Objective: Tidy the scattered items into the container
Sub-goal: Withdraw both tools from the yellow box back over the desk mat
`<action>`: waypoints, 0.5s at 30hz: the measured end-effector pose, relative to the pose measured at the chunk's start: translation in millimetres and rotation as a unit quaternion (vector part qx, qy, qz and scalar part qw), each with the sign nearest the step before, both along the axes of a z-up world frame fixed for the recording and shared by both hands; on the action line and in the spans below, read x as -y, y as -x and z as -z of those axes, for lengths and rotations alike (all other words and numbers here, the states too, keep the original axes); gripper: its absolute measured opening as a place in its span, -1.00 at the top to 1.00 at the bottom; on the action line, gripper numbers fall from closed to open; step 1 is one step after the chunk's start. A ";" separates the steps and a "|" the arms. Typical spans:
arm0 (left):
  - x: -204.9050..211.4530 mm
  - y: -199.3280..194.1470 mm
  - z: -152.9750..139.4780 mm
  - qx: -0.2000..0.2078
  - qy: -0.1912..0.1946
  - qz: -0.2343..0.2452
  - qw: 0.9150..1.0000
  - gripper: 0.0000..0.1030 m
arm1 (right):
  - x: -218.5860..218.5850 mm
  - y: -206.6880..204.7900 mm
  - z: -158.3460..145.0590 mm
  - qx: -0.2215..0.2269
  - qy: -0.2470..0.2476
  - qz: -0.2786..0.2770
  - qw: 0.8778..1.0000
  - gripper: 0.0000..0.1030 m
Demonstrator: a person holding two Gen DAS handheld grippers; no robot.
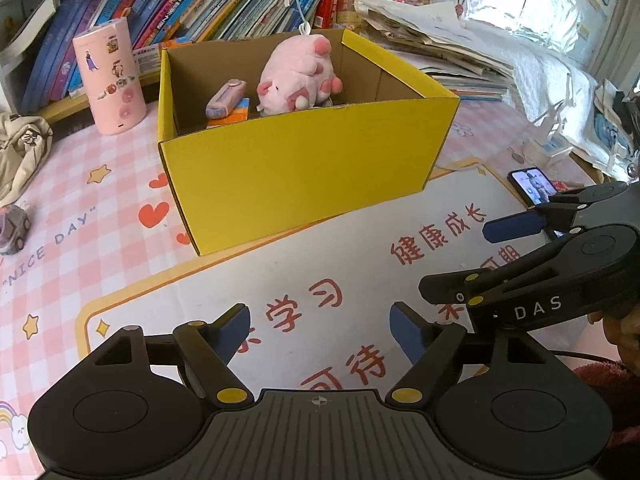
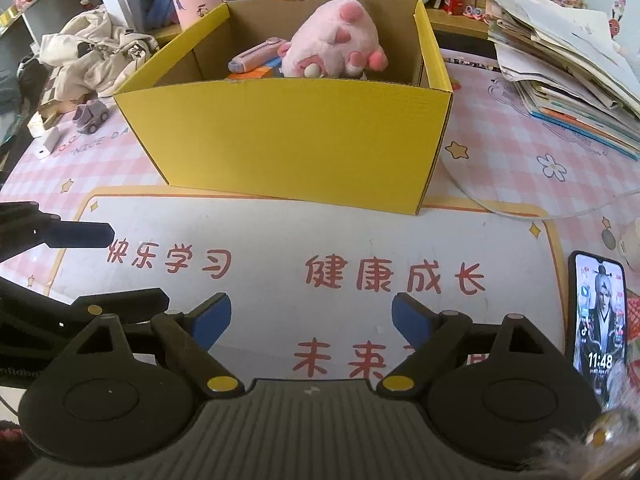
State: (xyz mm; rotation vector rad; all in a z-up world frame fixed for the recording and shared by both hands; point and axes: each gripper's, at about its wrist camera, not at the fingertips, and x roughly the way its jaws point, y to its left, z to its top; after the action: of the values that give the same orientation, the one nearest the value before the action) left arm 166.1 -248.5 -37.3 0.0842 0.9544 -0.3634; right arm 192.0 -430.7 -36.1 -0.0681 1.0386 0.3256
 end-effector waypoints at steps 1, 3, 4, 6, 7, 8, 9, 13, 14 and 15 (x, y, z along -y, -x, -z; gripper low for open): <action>-2.8 0.2 0.3 0.000 0.001 0.003 1.000 -0.54 | -2.4 0.9 0.0 0.000 0.002 0.002 1.000 -0.71; -9.6 0.9 0.9 0.001 0.005 0.009 1.000 -0.54 | -9.0 4.0 -0.6 0.001 0.006 0.008 1.000 -0.71; -13.5 1.4 0.9 0.001 0.007 0.012 1.000 -0.54 | -12.4 5.6 -1.1 0.002 0.008 0.011 1.000 -0.72; -21.6 1.6 0.4 0.001 0.011 0.019 1.000 -0.54 | -19.5 9.3 -2.0 0.003 0.013 0.018 1.000 -0.73; -25.6 1.6 0.0 0.002 0.013 0.023 1.000 -0.54 | -23.4 11.7 -2.5 0.003 0.015 0.022 1.000 -0.73; -29.2 1.8 -0.2 0.002 0.014 0.027 1.000 -0.54 | -27.2 14.2 -3.0 0.003 0.017 0.027 0.999 -0.73; -32.7 2.0 -0.3 0.001 0.015 0.032 0.999 -0.54 | -31.1 16.6 -3.5 0.004 0.019 0.031 0.999 -0.73; -46.4 3.7 -1.7 0.001 0.016 0.058 0.998 -0.54 | -46.1 27.3 -5.3 0.005 0.024 0.053 0.998 -0.73; -50.1 4.6 -2.4 0.001 0.016 0.065 0.998 -0.54 | -49.9 30.1 -6.1 0.006 0.024 0.059 0.998 -0.73; -53.5 5.5 -3.1 0.002 0.017 0.071 0.997 -0.55 | -53.8 32.8 -7.0 0.007 0.025 0.065 0.998 -0.74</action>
State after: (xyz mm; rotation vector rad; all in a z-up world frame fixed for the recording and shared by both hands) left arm 160.5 -195.0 -34.3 0.1228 0.9410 -0.5098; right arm 159.2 -376.9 -29.1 -0.0468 1.0315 0.1814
